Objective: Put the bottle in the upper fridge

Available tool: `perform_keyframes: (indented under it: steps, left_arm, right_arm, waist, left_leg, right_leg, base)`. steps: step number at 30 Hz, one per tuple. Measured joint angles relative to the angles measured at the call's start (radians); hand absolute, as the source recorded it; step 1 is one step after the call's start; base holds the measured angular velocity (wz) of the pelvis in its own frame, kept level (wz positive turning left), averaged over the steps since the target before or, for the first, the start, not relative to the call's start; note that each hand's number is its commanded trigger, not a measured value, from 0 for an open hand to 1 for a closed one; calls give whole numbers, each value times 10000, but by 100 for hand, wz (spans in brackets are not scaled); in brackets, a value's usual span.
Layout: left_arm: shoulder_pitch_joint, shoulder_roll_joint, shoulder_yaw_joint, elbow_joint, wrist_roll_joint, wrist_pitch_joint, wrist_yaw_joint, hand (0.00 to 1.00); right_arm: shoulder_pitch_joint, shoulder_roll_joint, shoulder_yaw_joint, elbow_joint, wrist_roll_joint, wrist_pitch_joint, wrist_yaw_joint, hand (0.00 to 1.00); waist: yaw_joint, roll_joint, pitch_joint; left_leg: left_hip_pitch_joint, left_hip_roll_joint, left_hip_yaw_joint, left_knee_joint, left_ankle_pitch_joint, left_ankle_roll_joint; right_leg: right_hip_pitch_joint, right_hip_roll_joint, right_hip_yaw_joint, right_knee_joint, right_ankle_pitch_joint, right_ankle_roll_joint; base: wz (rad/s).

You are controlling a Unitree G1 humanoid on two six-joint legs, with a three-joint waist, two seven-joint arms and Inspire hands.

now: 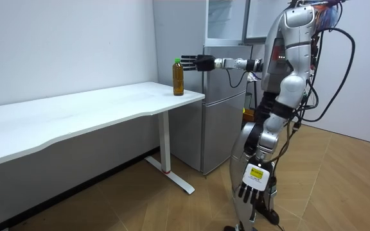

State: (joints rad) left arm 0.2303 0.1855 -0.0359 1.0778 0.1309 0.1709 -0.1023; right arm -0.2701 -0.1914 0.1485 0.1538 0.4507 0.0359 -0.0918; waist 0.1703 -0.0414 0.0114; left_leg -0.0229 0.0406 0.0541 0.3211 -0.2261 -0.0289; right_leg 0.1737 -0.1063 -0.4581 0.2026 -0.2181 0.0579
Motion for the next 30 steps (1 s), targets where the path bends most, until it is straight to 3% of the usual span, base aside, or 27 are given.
perform_keyframes:
  steps: [5, 13, 21, 26, 30]
  left_arm:
    - [-28, 3, -173, -196, 6, 0, 1, 0]
    - [31, -2, -174, -246, 20, 55, 1, 0]
    - [6, -22, -158, -265, 45, 315, 1, 0]
    - [20, -81, -162, -349, 39, 540, 2, 0]
    - [61, -116, -191, -553, -26, 686, 5, 0]
  right_arm:
    - [-584, -56, 391, 807, -306, -3, -560, 0]
    - [-588, -68, 683, 1088, -1101, 3, -1484, 0]
    - [-590, -21, 683, 1181, -2160, 97, -2343, 0]
    - [-644, -12, 688, 1353, -2169, 310, -2700, 0]
    - [-663, -13, 704, 2004, -2159, 408, -2826, 0]
  waist:
    - [-3, -7, -8]
    - [71, -11, -7]
    - [279, -14, -10]
    - [343, -122, -82]
    - [380, -144, -78]
  left_leg:
    - [-24, -4, -51, -23, 5, -2]
    - [-54, -25, -146, -16, 6, -1]
    - [-76, -44, -197, -63, 11, -8]
    - [-169, -106, -319, -118, 133, -10]
    - [-190, -185, -442, -161, 215, 22]
  right_leg:
    - [26, 1, -59, 1, 0, 0]
    - [10, 6, -119, 1, 0, 0]
    - [-7, 8, -158, 1, -1, 2]
    - [-116, -13, -237, -4, -2, 3]
    - [-155, -74, -371, -2, -4, 7]
  base:
    - [2]
    - [3]
    - [2]
    - [7]
    - [11]
